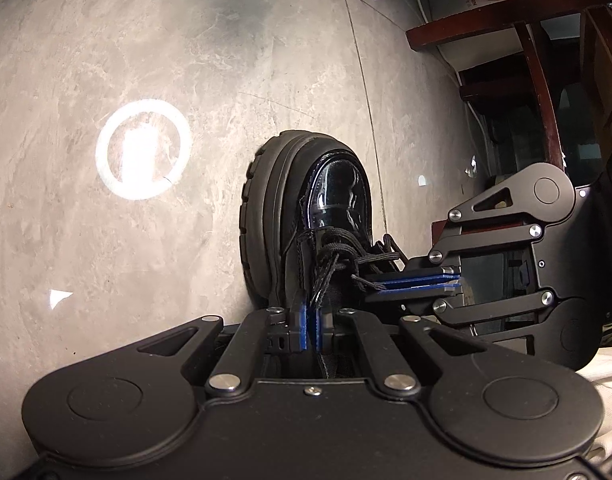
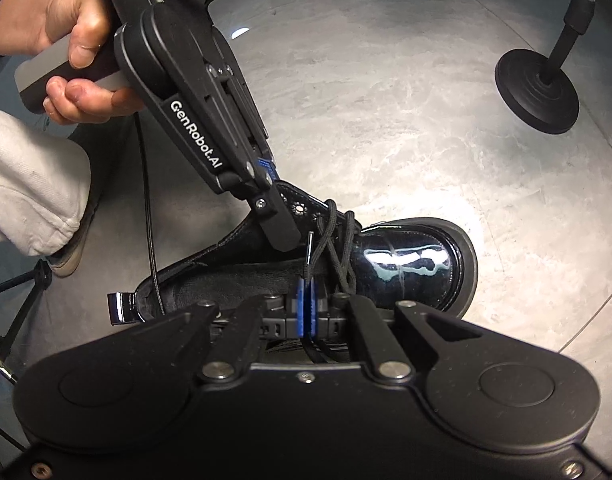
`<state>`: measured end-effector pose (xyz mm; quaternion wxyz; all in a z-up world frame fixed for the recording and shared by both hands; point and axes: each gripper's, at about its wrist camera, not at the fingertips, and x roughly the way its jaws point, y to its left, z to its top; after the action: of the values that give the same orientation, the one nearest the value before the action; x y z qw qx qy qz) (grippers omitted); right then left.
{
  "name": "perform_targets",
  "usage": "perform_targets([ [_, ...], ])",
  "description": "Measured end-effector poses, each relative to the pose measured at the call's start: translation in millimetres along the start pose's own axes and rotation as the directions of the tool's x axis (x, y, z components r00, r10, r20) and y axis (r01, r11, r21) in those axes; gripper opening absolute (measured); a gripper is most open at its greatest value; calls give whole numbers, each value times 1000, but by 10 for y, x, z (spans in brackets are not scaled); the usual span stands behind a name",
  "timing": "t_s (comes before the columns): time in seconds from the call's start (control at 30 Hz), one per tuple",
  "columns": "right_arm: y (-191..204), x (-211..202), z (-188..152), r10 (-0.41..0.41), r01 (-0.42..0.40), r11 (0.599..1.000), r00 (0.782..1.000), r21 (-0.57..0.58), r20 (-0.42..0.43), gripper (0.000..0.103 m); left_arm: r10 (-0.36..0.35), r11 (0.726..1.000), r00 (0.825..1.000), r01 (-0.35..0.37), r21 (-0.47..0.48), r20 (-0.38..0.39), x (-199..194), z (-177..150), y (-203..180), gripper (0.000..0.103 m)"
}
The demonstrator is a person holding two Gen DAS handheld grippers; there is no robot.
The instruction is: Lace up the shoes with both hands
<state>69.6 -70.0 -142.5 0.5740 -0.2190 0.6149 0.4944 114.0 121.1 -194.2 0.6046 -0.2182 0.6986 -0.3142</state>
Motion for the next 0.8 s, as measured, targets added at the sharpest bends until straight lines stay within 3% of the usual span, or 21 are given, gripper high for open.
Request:
perform_targets([
  [0.8,42,108,187,15,-17,997,999,-77,-30,4,30,998,1000,-30,48,-4,14,-4,-84,4],
])
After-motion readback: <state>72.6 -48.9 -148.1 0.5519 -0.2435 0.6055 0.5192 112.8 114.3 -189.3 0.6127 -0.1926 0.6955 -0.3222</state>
